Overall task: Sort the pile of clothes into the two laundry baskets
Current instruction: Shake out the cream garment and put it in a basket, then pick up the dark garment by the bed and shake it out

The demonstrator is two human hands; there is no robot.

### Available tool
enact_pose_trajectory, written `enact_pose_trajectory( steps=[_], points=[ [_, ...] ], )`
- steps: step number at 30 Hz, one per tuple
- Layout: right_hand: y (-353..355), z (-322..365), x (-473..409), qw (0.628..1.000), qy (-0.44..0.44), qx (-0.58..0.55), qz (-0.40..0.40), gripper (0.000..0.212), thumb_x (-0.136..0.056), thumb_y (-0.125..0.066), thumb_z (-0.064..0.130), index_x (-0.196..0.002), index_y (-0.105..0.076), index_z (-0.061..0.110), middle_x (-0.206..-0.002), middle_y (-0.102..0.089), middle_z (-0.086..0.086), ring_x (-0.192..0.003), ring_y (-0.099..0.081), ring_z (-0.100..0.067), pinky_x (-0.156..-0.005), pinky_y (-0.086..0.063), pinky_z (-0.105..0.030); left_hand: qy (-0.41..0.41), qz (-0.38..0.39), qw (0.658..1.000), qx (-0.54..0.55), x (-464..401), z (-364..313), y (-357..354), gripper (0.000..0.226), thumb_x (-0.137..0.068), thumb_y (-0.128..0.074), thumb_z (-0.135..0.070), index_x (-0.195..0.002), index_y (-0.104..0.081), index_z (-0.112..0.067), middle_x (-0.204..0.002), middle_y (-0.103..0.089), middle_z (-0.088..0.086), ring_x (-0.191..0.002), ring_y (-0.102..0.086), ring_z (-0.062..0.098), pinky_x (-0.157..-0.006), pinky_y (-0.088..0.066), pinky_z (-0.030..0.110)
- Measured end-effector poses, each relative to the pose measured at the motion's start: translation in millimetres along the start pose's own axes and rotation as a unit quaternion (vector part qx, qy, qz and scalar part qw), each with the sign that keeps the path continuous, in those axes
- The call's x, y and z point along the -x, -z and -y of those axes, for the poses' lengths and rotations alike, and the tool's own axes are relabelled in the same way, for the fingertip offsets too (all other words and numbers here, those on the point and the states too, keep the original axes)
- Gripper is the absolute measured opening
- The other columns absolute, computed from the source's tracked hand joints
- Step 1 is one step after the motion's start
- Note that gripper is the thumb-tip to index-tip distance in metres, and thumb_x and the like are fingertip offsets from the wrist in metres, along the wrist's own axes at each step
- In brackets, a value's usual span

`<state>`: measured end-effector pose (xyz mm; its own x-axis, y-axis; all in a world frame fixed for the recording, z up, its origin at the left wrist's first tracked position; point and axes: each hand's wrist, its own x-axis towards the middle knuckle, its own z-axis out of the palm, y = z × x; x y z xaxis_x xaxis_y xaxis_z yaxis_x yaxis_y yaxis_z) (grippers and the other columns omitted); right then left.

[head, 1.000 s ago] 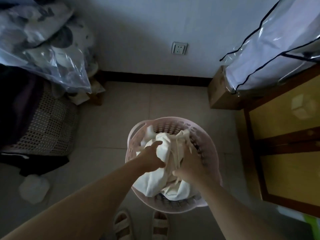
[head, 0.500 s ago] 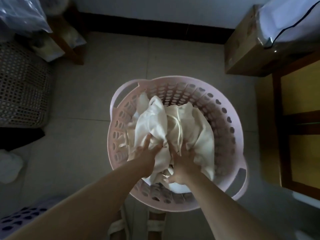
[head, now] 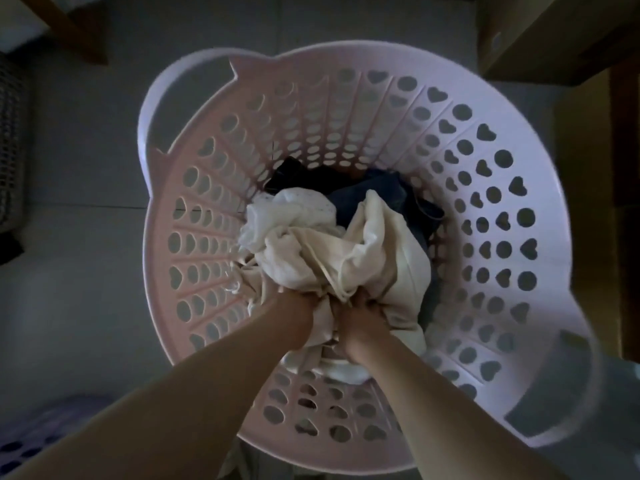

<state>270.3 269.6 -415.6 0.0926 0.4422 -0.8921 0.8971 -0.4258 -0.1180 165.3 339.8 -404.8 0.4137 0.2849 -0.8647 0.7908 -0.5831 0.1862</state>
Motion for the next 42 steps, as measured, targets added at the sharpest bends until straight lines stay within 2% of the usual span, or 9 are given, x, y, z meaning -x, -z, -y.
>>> enact_pose_trajectory(
  steps=[4, 8, 11, 15, 18, 20, 23, 28, 42],
  points=[
    [-5.1, 2.7, -0.8, 1.000, -0.018, -0.013, 0.011, 0.078, -0.094, -0.048, 0.043, -0.151, 0.003, 0.028, -0.158, 0.009, -0.012, -0.144, -0.007, -0.036, -0.117, -0.016, -0.049, 0.003, 0.023, 1.000, -0.006, 3.2, 1.1, 2.6, 0.062, -0.093, -0.054, -0.017, -0.148, -0.027, -0.024, -0.147, -0.039, 0.005, -0.137, -0.035, 0.024, -0.104, -0.038, 0.037],
    [7.6, 12.1, 25.9, 0.998, -0.038, -0.042, 0.015, 0.084, -0.087, -0.057, 0.044, -0.150, -0.002, 0.032, -0.157, 0.001, -0.011, -0.143, -0.009, -0.038, -0.112, -0.023, -0.055, 0.043, 0.072, 0.996, 0.023, 30.7, 1.4, 21.2, 0.085, -0.083, -0.065, -0.012, -0.149, -0.017, -0.038, -0.152, -0.018, 0.011, -0.135, -0.038, 0.029, -0.100, -0.045, 0.042],
    [25.9, 22.0, 54.0, 0.998, -0.047, -0.046, -0.001, 0.079, -0.087, -0.060, 0.034, -0.148, -0.010, 0.027, -0.153, -0.013, -0.016, -0.141, -0.015, -0.037, -0.112, -0.026, -0.050, 0.040, 0.075, 0.996, 0.038, 60.7, -3.8, 40.0, 0.074, -0.090, -0.058, -0.012, -0.150, -0.018, -0.028, -0.152, -0.015, 0.017, -0.135, -0.036, 0.034, -0.105, -0.041, 0.040],
    [55.2, 35.9, 91.5, 0.998, -0.033, -0.044, -0.042, 0.066, -0.086, -0.058, 0.029, -0.141, -0.023, 0.021, -0.142, -0.030, -0.013, -0.132, -0.030, -0.033, -0.107, -0.035, -0.043, 0.055, 0.052, 0.994, 0.084, 102.9, -7.4, 63.4, 0.075, -0.090, -0.058, -0.010, -0.151, -0.015, -0.021, -0.152, -0.017, 0.016, -0.142, -0.023, 0.036, -0.114, -0.024, 0.044],
    [84.3, 49.0, 120.6, 0.996, -0.011, -0.029, -0.078, 0.075, -0.085, -0.061, 0.037, -0.145, -0.017, 0.027, -0.140, -0.029, -0.009, -0.131, -0.029, -0.029, -0.104, -0.037, -0.039, 0.064, 0.012, 0.988, 0.138, 133.7, -2.0, 80.7, 0.074, -0.090, -0.056, -0.009, -0.151, -0.015, -0.023, -0.153, -0.017, 0.015, -0.144, -0.017, 0.036, -0.116, -0.017, 0.047],
    [101.8, 60.9, 136.2, 0.994, 0.008, -0.021, -0.104, 0.080, -0.084, -0.062, 0.035, -0.148, -0.014, 0.027, -0.137, -0.034, -0.007, -0.128, -0.032, -0.027, -0.101, -0.038, -0.037, 0.068, -0.020, 0.983, 0.169, 154.0, 4.2, 93.0, 0.072, -0.091, -0.053, -0.008, -0.150, -0.015, -0.022, -0.152, -0.019, 0.015, -0.144, -0.019, 0.035, -0.116, -0.019, 0.045],
    [130.5, 84.9, 156.6, 0.992, 0.035, 0.008, -0.120, 0.073, -0.088, -0.058, 0.027, -0.149, -0.017, 0.020, -0.141, -0.032, -0.009, -0.131, -0.031, -0.028, -0.103, -0.036, -0.036, 0.083, -0.068, 0.973, 0.204, 185.3, 20.6, 109.1, 0.070, -0.091, -0.054, -0.014, -0.150, -0.017, -0.024, -0.152, -0.023, 0.009, -0.142, -0.025, 0.032, -0.112, -0.026, 0.046],
    [166.6, 142.9, 183.5, 0.980, 0.094, 0.085, -0.156, 0.059, -0.091, -0.054, 0.025, -0.142, -0.025, 0.018, -0.147, -0.027, -0.010, -0.135, -0.027, -0.028, -0.107, -0.031, -0.035, 0.141, -0.136, 0.949, 0.247, 235.5, 68.7, 121.4, 0.063, -0.087, -0.057, -0.022, -0.143, -0.028, -0.027, -0.140, -0.039, 0.005, -0.131, -0.041, 0.028, -0.103, -0.037, 0.042],
    [190.9, 366.6, 201.5, 0.943, 0.188, 0.214, -0.176, 0.064, -0.089, -0.057, 0.029, -0.144, -0.025, 0.018, -0.144, -0.029, -0.010, -0.136, -0.026, -0.028, -0.108, -0.030, -0.035, 0.268, -0.189, 0.868, 0.373, 332.9, 254.8, 92.8, 0.076, -0.085, -0.061, -0.023, -0.148, -0.018, -0.024, -0.145, -0.034, 0.006, -0.134, -0.037, 0.028, -0.106, -0.033, 0.041]
  ],
)
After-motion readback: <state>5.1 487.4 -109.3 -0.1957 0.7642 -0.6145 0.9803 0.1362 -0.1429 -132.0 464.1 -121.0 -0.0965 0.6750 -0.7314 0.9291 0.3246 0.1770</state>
